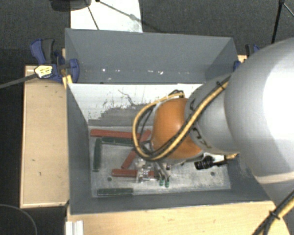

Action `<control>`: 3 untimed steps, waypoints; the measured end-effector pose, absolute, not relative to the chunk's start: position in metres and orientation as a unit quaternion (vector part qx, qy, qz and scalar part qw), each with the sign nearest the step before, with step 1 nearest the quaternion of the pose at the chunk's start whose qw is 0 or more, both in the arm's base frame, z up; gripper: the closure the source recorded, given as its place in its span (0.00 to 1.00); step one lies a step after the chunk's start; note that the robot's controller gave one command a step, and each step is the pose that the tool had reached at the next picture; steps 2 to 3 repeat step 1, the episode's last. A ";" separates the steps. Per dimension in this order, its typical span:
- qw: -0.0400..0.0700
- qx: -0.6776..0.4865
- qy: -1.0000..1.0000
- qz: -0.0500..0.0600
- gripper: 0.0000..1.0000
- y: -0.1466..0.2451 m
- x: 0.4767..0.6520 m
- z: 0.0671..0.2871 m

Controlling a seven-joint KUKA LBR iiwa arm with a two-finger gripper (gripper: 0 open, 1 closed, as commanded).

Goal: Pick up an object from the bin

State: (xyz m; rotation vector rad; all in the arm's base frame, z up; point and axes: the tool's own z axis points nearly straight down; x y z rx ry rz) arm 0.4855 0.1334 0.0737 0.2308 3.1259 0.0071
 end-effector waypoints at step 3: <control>0.001 0.044 0.999 0.000 1.00 0.131 0.498 0.207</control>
Offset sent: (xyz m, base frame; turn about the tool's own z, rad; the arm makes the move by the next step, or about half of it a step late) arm 0.0000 0.0000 0.0000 0.0000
